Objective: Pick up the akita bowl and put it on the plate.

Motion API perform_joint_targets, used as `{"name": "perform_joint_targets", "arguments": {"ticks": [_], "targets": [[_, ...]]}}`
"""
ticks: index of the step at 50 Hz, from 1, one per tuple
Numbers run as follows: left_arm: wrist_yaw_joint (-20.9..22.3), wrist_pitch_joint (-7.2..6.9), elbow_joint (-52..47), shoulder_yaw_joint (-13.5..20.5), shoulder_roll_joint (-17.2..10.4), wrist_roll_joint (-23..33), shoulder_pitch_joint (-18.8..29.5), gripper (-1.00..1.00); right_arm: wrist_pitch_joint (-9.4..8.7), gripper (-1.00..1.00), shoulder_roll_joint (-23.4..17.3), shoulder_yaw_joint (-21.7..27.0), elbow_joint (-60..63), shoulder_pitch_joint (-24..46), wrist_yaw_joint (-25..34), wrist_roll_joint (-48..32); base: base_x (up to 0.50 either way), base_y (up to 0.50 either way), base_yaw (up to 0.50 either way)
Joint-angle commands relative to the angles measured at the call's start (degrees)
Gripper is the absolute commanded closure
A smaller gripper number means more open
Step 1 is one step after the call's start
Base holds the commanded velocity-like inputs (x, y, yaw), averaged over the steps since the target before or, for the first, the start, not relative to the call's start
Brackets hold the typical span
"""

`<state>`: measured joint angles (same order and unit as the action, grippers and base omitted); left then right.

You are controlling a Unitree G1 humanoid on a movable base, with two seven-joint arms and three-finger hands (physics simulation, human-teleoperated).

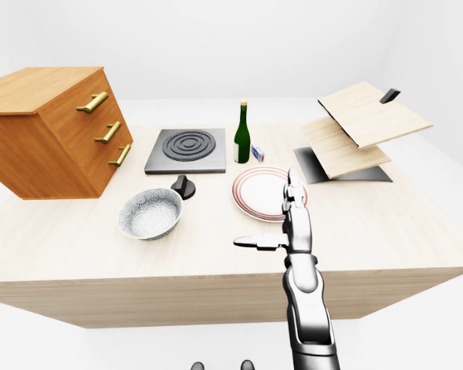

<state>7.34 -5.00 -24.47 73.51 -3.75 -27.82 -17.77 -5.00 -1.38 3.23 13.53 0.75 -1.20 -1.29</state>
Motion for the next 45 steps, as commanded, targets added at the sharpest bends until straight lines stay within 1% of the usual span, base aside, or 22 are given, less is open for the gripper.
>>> {"name": "perform_joint_targets", "arguments": {"ticks": [1, 21, 45], "targets": [[0.2, 0.0, 0.1, 0.3, 0.1, 0.4, 0.2, -1.0, 0.0, -1.0, 0.0, -0.2, 0.1, 0.1, 0.1, -0.5, 0.0, 0.0, 0.0], [-0.1, 0.0, 0.0, 0.4, 0.1, 0.3, 0.2, -1.0, 0.0, -1.0, 0.0, -0.4, -0.4, 0.0, 0.5, -1.6, 0.0, 0.0, 0.0], [-0.3, 0.0, 0.1, 0.4, 0.1, 0.3, 0.2, -1.0, 0.0, -1.0, 0.1, -0.5, 0.5, -0.3, 0.6, -1.7, 0.19, 0.0, 0.0]]}}
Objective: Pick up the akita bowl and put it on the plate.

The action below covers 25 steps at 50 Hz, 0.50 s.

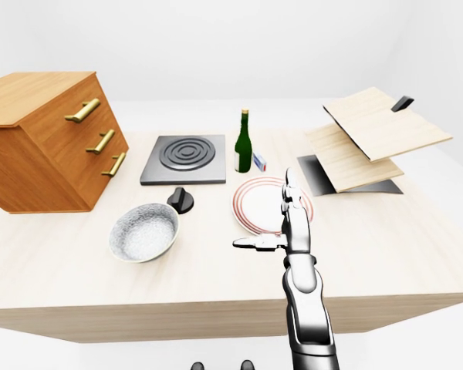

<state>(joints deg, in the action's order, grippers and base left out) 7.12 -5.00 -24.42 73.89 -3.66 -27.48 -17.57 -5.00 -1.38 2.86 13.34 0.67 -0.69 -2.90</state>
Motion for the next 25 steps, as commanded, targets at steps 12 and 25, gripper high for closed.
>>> {"name": "perform_joint_targets", "arguments": {"ticks": [12, 25], "targets": [[0.0, 0.0, 0.0, 0.0, 0.0, -0.1, 0.0, -1.0, 0.0, -1.0, 0.0, 0.1, 0.0, 0.1, 0.0, -0.1, 0.2, 0.0, 0.0], [0.0, 0.0, 0.0, 0.0, 0.0, -0.2, 0.0, -1.0, 0.0, -1.0, 0.0, -0.2, 1.3, -0.2, -0.1, -0.4, 0.2, 0.0, 0.0]]}}
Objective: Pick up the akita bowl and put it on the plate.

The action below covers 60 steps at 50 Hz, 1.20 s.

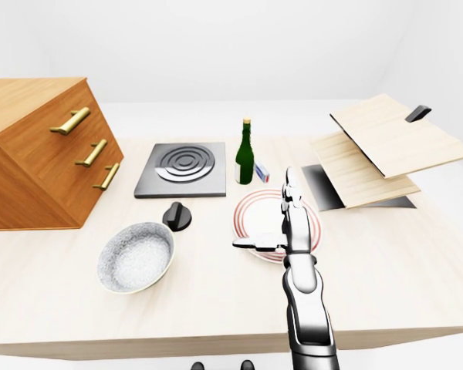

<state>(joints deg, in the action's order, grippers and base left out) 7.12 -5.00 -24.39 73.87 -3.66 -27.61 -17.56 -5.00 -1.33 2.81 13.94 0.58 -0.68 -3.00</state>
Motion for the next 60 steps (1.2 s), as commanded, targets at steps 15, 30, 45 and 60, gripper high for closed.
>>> {"name": "perform_joint_targets", "arguments": {"ticks": [15, 30, 45, 60], "targets": [[0.1, 0.0, 0.0, 0.0, 0.0, -0.1, 0.0, -1.0, 0.0, -1.0, 0.1, -0.2, 0.9, -0.4, 0.1, -0.3, 0.2, 0.0, 0.0], [0.1, 0.0, 0.0, 0.0, 0.0, -0.1, 0.0, -1.0, 0.0, -1.0, 0.1, -0.2, 0.2, -0.2, 0.1, -0.3, 0.2, 0.0, 0.0], [-0.1, 0.0, 0.0, 0.0, 0.0, -0.2, 0.0, -1.0, 0.0, -1.0, 0.5, -0.6, 1.3, -0.4, -0.2, 0.6, 0.11, 0.0, 0.0], [-0.1, 0.0, 0.1, 0.0, 0.0, -0.2, 0.0, -1.0, 0.0, -1.0, -0.2, -4.4, 12.5, -3.6, 2.1, -7.1, 0.0, 0.0, 0.0]]}}
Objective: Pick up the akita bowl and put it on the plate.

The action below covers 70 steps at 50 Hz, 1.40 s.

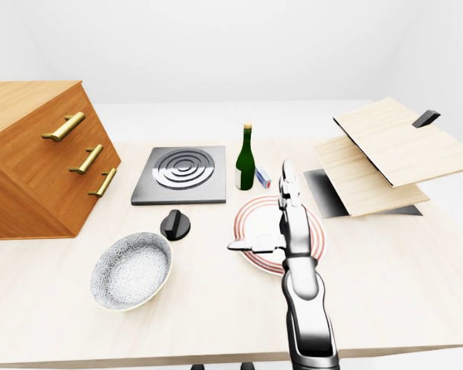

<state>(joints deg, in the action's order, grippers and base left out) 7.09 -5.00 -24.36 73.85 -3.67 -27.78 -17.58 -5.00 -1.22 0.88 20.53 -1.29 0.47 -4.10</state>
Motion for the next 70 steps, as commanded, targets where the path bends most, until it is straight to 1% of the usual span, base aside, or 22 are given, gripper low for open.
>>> {"name": "perform_joint_targets", "arguments": {"ticks": [1, 3, 6, 10, 12, 21, 23, 27, 29, 32, 33, 39, 45, 48, 50, 54, 59, 63, 65, 70], "targets": [[0.0, 0.0, 0.0, 0.0, 0.0, -0.1, 0.0, -1.0, 0.0, -1.0, -0.3, -2.9, 6.3, -2.0, 0.8, -7.5, 0.0, 0.0, 0.0], [0.0, 0.0, 0.0, 0.0, 0.0, -0.1, 0.0, -1.0, 0.0, -1.0, 0.2, -2.5, 6.4, -1.9, 1.6, -6.9, 0.0, 0.0, 0.0], [0.0, 0.0, 0.0, 0.0, 0.0, -0.1, 0.0, -1.0, 0.0, -1.0, -0.1, -3.3, 8.0, -2.0, 2.4, -8.7, 0.0, 0.0, 0.0], [-0.1, 0.0, 0.0, 0.0, 0.0, -0.2, 0.0, -1.0, 0.0, -1.0, 0.5, -3.6, 10.3, -2.3, 2.8, -9.2, 0.0, 0.0, 0.0], [-0.1, 0.0, 0.0, 0.0, 0.0, -0.2, 0.0, -1.0, 0.0, -1.0, -0.1, -5.2, 10.8, -3.3, 3.3, -11.5, 0.0, 0.0, 0.0], [-0.2, 0.0, 0.0, 0.0, 0.0, -0.3, 0.0, -1.0, 0.0, -1.0, 0.2, -7.5, 14.8, -4.8, 5.3, -14.1, 0.0, 0.0, 0.0], [-0.5, 0.0, 0.0, 0.0, 0.0, -0.3, 0.0, -1.0, 0.0, -1.0, -0.3, -9.2, 15.7, -5.5, 5.6, -16.3, 0.0, 0.0, 0.0], [-0.6, 0.0, 0.0, 0.1, 0.0, -0.4, 0.0, -1.0, 0.0, -1.0, 0.2, -10.4, 17.2, -4.5, 6.6, -18.2, 0.0, 0.0, 0.0], [-0.6, 0.0, 0.0, 0.1, 0.0, -0.4, 0.0, -1.0, 0.0, -1.0, 0.1, -11.8, 19.0, -3.4, 8.0, -20.0, 0.0, 0.0, 0.0], [-0.5, 0.0, 0.0, 0.0, 0.0, -0.5, 0.0, -1.0, 0.0, -1.0, 0.5, -12.6, 20.6, -2.2, 9.3, -21.6, 0.0, 0.0, 0.0], [-0.5, 0.0, 0.0, 0.0, 0.0, -0.5, 0.0, -1.0, 0.0, -1.0, 0.2, -13.2, 21.1, -1.3, 10.0, -23.0, 0.0, 0.0, 0.0], [-0.5, 0.0, 0.1, 0.0, 0.0, -0.8, 0.0, -1.0, 0.0, -1.0, 1.2, -15.9, 25.7, 2.7, 15.7, -29.3, 0.0, 0.0, 0.0], [-0.5, 0.0, 0.1, -0.1, 0.0, -0.9, 0.0, -1.0, 0.0, -1.0, 3.6, -18.3, 29.0, 7.8, 22.6, -36.2, 0.0, 0.0, 0.0], [-0.6, 0.0, 0.2, -0.1, 0.0, -1.0, 0.0, -1.0, 0.0, -1.0, 4.7, -19.3, 29.4, 8.8, 25.0, -38.9, 0.0, 0.0, 0.0], [-0.6, 0.0, 0.2, -0.1, 0.0, -1.0, -0.1, -1.0, 0.0, -1.0, 5.0, -20.9, 29.9, 9.8, 28.0, -41.7, 0.0, 0.0, 0.0], [-0.6, 0.0, 0.2, -0.1, 0.0, -1.0, -0.1, -1.0, 0.0, -1.0, 5.8, -22.5, 29.8, 9.3, 31.8, -45.3, 0.0, 0.0, 0.0], [-0.6, 0.0, 0.2, -0.1, 0.0, -1.1, -0.1, -1.0, 0.0, -1.0, 7.3, -24.1, 29.7, 8.8, 34.9, -48.6, 0.0, 0.0, 0.0], [-0.7, 0.0, 0.2, -0.1, 0.0, -1.1, 0.0, -1.0, 0.0, -1.0, 9.4, -24.8, 28.9, 11.1, 38.8, -52.3, 0.0, 0.0, 0.0], [-0.7, 0.0, 0.2, -0.1, 0.0, -1.2, 0.0, -1.0, 0.0, -1.0, 9.9, -24.8, 28.4, 12.0, 39.5, -53.5, 0.0, 0.0, 0.0], [-0.7, 0.0, 0.3, -0.1, 0.0, -1.4, 0.0, -1.0, 0.0, -1.0, 12.8, -25.0, 27.5, 14.6, 39.5, -57.2, 0.0, 0.0, 0.0]]}}
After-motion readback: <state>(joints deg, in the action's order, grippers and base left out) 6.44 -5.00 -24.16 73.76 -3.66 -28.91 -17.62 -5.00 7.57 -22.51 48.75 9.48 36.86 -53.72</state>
